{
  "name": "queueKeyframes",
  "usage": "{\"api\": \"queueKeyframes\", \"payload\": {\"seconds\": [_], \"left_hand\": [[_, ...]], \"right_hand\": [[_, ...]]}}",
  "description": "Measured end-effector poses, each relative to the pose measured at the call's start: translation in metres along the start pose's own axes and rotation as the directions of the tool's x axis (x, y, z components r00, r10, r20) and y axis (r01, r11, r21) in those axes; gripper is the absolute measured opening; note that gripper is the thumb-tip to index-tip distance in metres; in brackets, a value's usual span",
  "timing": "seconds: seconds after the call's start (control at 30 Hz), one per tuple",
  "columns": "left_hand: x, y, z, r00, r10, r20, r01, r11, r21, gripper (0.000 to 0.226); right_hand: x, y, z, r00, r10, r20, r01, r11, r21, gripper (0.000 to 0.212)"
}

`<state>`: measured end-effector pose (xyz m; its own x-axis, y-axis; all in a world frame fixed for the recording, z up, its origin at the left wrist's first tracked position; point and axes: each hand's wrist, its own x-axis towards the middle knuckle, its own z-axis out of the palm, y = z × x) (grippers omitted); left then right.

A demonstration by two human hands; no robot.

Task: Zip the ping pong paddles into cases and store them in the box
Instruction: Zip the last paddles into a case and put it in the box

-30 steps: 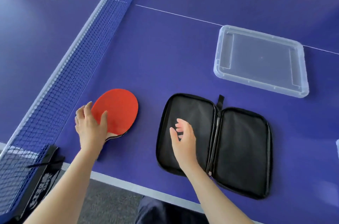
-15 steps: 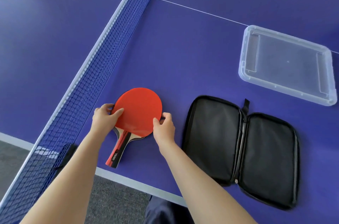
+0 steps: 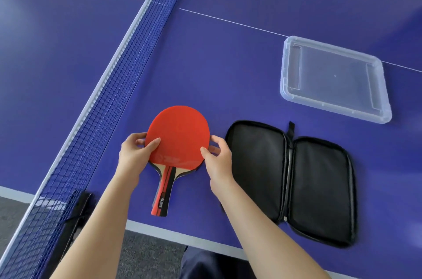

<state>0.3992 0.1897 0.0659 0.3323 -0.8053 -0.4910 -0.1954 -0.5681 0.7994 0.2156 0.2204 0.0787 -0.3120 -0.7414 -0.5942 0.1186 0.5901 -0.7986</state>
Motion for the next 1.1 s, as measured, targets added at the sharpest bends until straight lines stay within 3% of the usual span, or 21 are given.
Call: {"api": "queueKeyframes", "payload": {"seconds": [0.27,0.57,0.77,1.1], "left_hand": [[-0.065,0.032,0.104,0.978,0.035,0.207,-0.029,0.999,-0.034,0.032],[-0.153,0.022,0.243,0.938,0.016,0.347,-0.052,0.994,0.094,0.024],[-0.176,0.016,0.309,0.945,-0.022,0.327,-0.042,0.981,0.188,0.03],[-0.17,0.017,0.347,0.974,0.016,0.228,-0.093,0.94,0.329,0.039]], "right_hand": [[-0.005,-0.007,-0.123,0.979,-0.028,-0.203,0.05,0.993,0.105,0.03],[-0.005,0.011,-0.284,0.931,-0.023,-0.365,0.048,0.997,0.06,0.026],[0.019,0.023,-0.348,0.917,-0.01,-0.399,0.0,1.0,-0.026,0.028],[0.055,0.026,-0.367,0.918,-0.067,-0.391,0.006,0.988,-0.155,0.028]]}}
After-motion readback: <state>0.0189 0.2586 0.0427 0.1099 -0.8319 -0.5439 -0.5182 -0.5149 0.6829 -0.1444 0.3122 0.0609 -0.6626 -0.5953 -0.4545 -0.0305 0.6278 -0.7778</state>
